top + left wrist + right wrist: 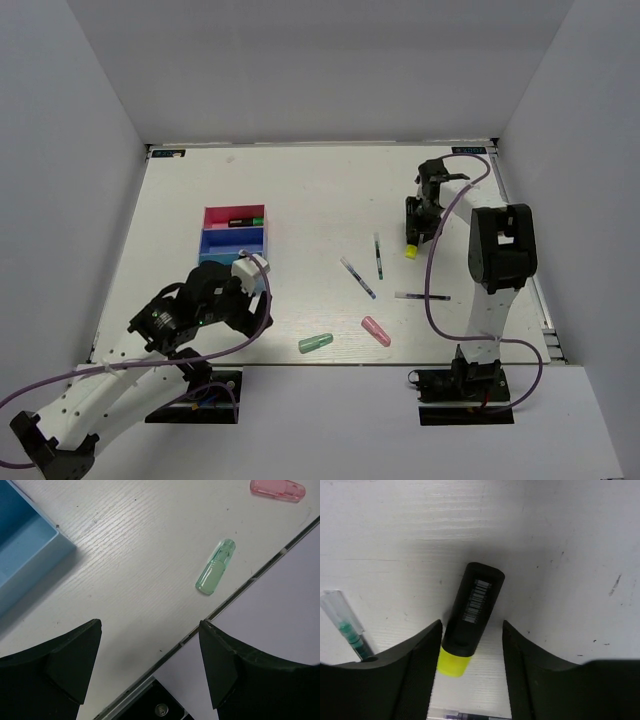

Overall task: Sort the stationery into containers
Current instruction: Pick up the stationery from the center of the board.

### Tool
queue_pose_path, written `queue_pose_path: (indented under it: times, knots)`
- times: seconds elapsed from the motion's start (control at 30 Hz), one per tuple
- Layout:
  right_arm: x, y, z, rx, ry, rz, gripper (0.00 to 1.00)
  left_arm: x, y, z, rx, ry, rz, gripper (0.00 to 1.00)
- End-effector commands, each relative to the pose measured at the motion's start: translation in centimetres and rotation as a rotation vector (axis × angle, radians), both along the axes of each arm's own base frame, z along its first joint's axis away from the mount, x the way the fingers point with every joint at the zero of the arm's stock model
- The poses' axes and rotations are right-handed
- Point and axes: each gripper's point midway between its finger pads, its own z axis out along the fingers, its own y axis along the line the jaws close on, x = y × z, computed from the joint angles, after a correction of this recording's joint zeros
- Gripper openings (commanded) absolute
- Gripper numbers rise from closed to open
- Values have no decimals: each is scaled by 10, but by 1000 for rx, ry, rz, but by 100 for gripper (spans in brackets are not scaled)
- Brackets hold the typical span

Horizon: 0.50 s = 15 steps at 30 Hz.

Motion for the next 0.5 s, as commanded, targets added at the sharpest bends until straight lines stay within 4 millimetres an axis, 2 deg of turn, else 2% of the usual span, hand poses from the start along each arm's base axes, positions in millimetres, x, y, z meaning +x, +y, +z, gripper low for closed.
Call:
queue_pose_path:
  times: [0.0, 0.1, 0.13, 0.27, 0.37, 0.47]
  knots:
    - [-19, -6, -27, -71, 58, -63, 50, -3, -3, -2, -14, 8, -13, 89]
    - [-24, -9, -32, -111, 57, -65, 38, -3, -2, -6, -3, 11, -7, 89]
    - [-26, -11, -34, -122, 64, -66, 26, -3, -2, -8, 3, 14, -9, 89]
    - [-33, -6, -33, -92, 88, -47, 2, 1, -2, -9, 24, 12, -7, 89]
    - [-28, 8, -14, -23, 47, 44, 0, 4, -4, -6, 29, 9, -12, 88]
    - [-18, 40, 29, 107, -67, 246, 0, 8, -8, 1, 28, -8, -23, 88]
